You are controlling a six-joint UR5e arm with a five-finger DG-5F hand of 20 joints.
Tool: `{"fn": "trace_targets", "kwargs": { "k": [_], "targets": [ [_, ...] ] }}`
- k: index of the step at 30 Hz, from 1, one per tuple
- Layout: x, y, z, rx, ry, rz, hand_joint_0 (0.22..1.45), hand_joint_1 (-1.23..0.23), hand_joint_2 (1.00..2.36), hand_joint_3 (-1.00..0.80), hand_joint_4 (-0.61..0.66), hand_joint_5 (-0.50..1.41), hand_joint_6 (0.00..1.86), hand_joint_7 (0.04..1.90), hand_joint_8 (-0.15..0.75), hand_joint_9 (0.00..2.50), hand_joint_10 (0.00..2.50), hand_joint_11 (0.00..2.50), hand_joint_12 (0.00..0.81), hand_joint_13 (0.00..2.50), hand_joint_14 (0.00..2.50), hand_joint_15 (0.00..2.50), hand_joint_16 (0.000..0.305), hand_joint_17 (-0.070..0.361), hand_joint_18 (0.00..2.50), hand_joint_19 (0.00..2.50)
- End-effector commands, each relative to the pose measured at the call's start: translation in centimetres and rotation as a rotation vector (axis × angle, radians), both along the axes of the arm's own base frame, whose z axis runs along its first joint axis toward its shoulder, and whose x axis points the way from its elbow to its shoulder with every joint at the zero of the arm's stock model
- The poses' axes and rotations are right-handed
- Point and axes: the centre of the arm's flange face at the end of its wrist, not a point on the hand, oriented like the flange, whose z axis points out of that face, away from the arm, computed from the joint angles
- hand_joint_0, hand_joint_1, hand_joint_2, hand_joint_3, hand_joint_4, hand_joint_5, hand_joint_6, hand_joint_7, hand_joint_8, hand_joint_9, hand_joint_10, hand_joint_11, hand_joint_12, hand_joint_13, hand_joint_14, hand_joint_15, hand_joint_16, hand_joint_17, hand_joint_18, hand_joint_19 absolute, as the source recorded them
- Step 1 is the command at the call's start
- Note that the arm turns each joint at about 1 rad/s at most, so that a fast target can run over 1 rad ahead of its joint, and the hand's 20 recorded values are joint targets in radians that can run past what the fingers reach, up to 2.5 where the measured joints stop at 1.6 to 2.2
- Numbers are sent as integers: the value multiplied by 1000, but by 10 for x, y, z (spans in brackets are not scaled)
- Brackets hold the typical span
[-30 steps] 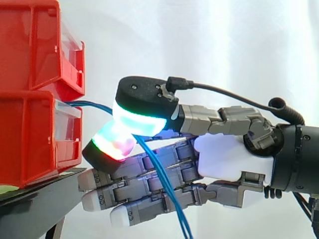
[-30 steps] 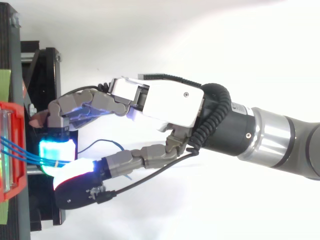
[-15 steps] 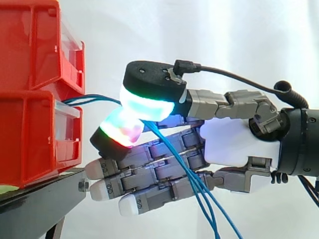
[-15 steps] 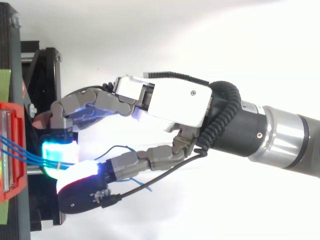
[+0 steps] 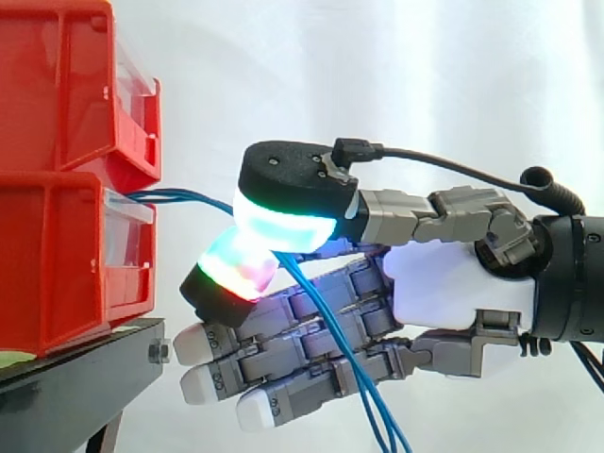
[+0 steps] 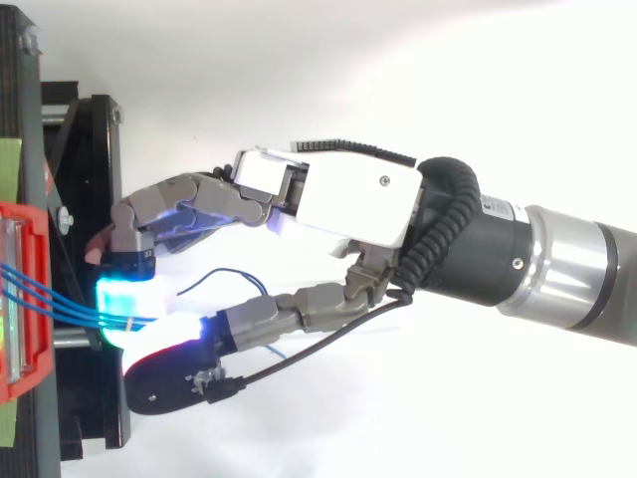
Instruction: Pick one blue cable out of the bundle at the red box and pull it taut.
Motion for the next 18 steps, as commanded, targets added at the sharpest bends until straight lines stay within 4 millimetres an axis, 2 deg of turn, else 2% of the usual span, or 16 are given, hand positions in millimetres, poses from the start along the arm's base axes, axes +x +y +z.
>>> {"fn": "trace_targets", "kwargs": {
  "k": [1, 6, 10, 18],
  "targets": [
    [-1, 0, -1, -1, 5, 1, 616, -807, 1020, -187, 147, -189, 870, 1247, 357, 581, 12, 552, 424, 480, 4, 143, 57, 129, 594, 319],
    [-2, -1, 5, -1, 1, 0, 619, -806, 1019, -193, 139, -190, 870, 1239, 358, 609, 15, 625, 427, 488, 4, 150, 58, 130, 599, 310],
    [-6, -2, 19, -6, 8, -1, 620, -806, 1019, -196, 138, -190, 870, 1240, 365, 667, 13, 816, 426, 495, 4, 162, 57, 129, 595, 310],
    [-9, -3, 23, -12, 31, 1, 622, -804, 1018, -203, 132, -191, 869, 1232, 373, 732, 15, 986, 428, 508, 5, 177, 58, 130, 606, 318]
  ]
}}
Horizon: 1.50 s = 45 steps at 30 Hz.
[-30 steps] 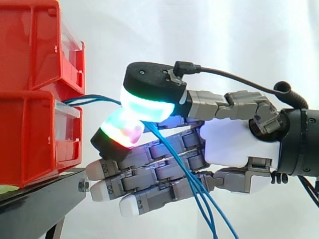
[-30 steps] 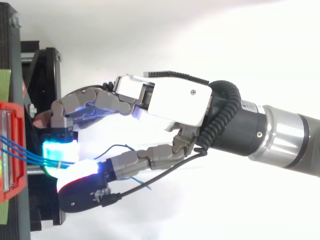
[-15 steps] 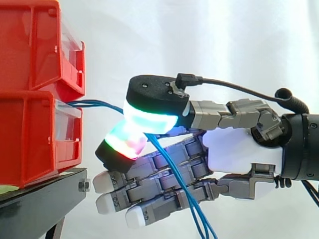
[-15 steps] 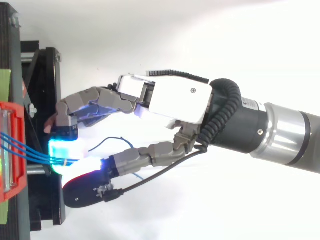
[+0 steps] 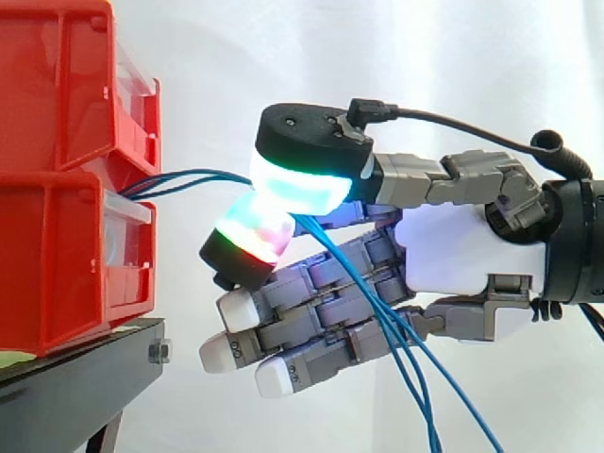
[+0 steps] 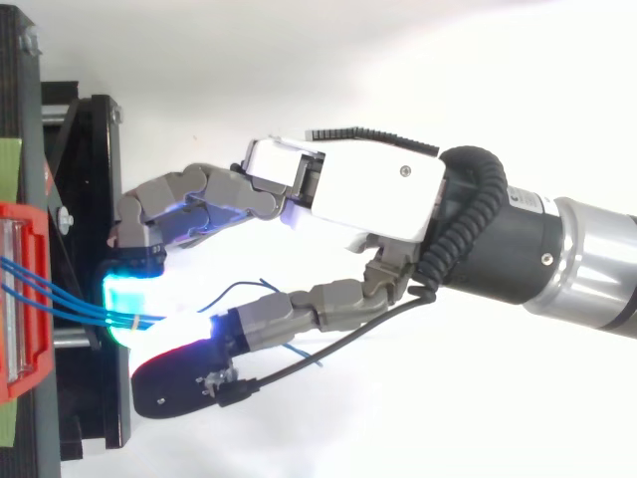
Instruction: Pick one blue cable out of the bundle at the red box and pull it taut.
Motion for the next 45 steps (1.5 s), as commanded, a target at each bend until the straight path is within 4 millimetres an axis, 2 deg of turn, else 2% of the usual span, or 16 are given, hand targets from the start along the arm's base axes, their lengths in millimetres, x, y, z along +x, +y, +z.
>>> {"fn": "trace_targets", "kwargs": {
  "k": [1, 45],
  "targets": [
    [-2, -1, 1, 0, 8, 0, 623, -803, 1018, -206, 134, -191, 870, 1230, 375, 738, 14, 995, 428, 508, 5, 173, 58, 130, 608, 319],
    [-8, 0, 15, -5, 31, 3, 687, -888, 1011, -368, 150, -200, 880, 1220, 373, 734, 15, 1020, 432, 546, 6, 187, 58, 130, 656, 303]
  ]
}}
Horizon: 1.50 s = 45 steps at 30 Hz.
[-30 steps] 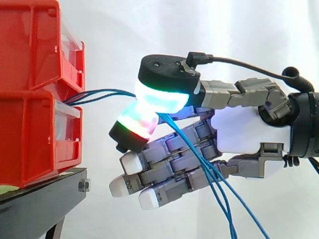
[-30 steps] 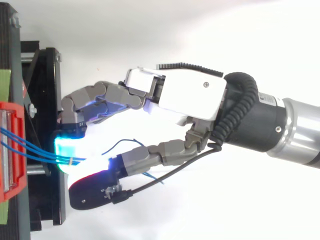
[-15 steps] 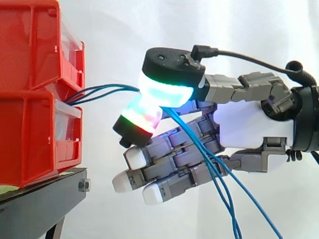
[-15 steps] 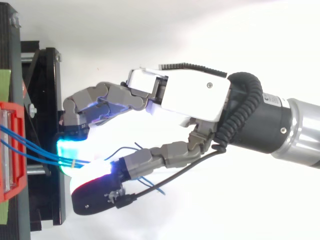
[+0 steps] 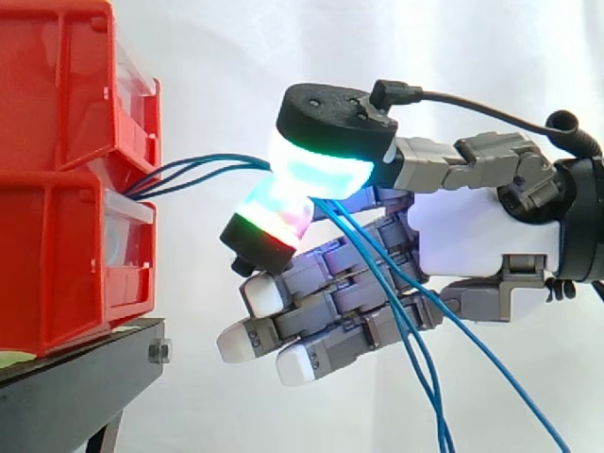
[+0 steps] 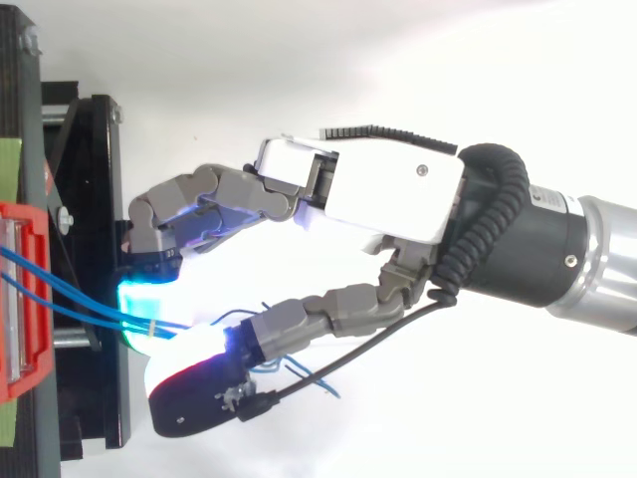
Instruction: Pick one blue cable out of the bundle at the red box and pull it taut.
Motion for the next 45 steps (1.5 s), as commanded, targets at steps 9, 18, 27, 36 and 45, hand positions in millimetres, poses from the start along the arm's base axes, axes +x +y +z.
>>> {"fn": "trace_targets", "kwargs": {
  "k": [9, 18, 27, 36, 45],
  "targets": [
    [0, 0, 0, 1, 0, -2, 713, -921, 1009, -401, 200, -207, 883, 1251, 370, 721, 15, 1030, 430, 555, 5, 180, 57, 129, 663, 289],
    [0, -1, 0, 0, 2, -3, 720, -924, 1000, -500, 231, -219, 876, 1192, 364, 692, 16, 1020, 431, 561, 5, 192, 58, 129, 678, 293],
    [-1, -2, -1, -1, 6, 0, 593, -868, 1000, -500, 255, -221, 866, 1161, 369, 680, 14, 1009, 436, 542, 6, 198, 59, 132, 659, 330],
    [-1, -2, -1, -1, 6, 0, 520, -719, 1000, -500, 268, -204, 848, 1142, 396, 697, 12, 985, 454, 542, 5, 209, 62, 141, 659, 346],
    [-1, -2, -1, -1, 6, 0, 566, -624, 1000, -500, 266, -191, 832, 1198, 387, 697, 14, 967, 440, 528, 6, 208, 60, 135, 630, 371]
  ]
}}
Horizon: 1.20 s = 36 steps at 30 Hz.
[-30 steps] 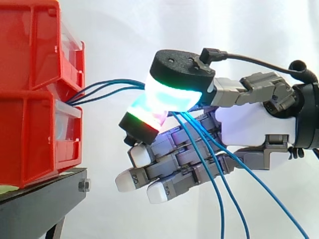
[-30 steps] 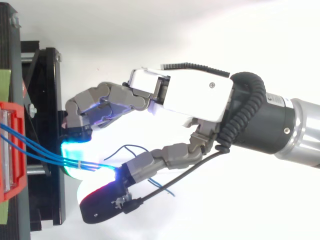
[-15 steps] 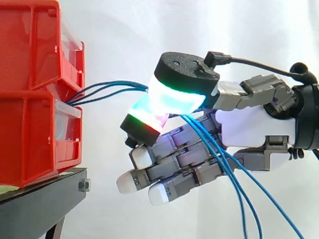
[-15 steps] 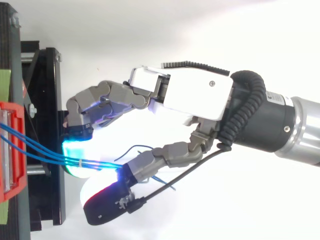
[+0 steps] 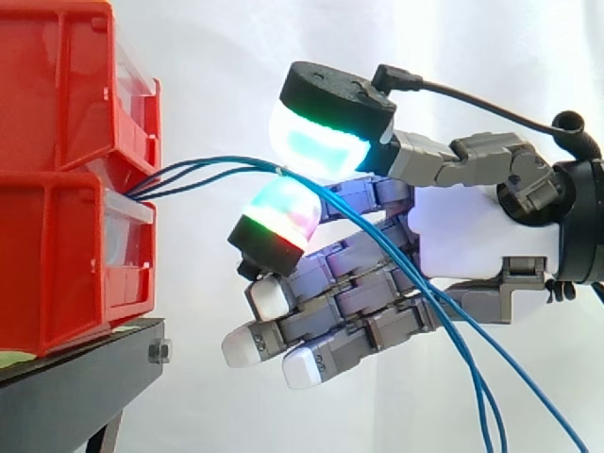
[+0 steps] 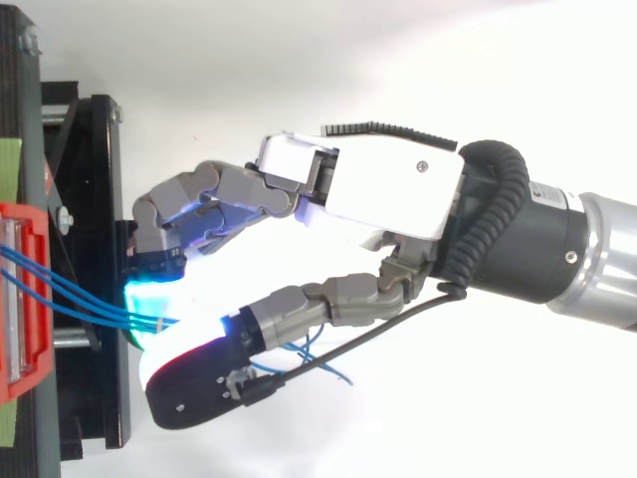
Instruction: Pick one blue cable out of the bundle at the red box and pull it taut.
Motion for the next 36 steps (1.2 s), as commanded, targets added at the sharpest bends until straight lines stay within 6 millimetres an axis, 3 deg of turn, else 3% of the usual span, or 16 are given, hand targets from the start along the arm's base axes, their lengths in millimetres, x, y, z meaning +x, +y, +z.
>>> {"fn": "trace_targets", "kwargs": {
  "k": [1, 13, 19, 28, 36],
  "targets": [
    [0, 0, 0, 0, 1, 0, 582, -630, 1003, -461, 263, -191, 833, 1208, 384, 697, 15, 967, 438, 527, 6, 209, 59, 134, 630, 372],
    [0, 0, 0, 0, 1, 0, 619, -760, 1015, -297, 244, -199, 851, 1234, 383, 696, 14, 968, 435, 538, 5, 203, 59, 132, 649, 363],
    [0, 0, 0, 0, 1, 0, 678, -867, 1015, -308, 228, -219, 868, 1195, 372, 668, 15, 963, 433, 541, 6, 202, 59, 132, 663, 334],
    [0, 1, 0, 0, 1, 1, 699, -882, 1009, -397, 227, -222, 872, 1174, 366, 658, 15, 945, 431, 549, 6, 196, 58, 131, 677, 330],
    [0, 2, 0, -1, 0, 1, 732, -909, 1014, -329, 207, -227, 873, 1216, 363, 653, 16, 946, 432, 555, 5, 190, 58, 130, 679, 317]
  ]
}}
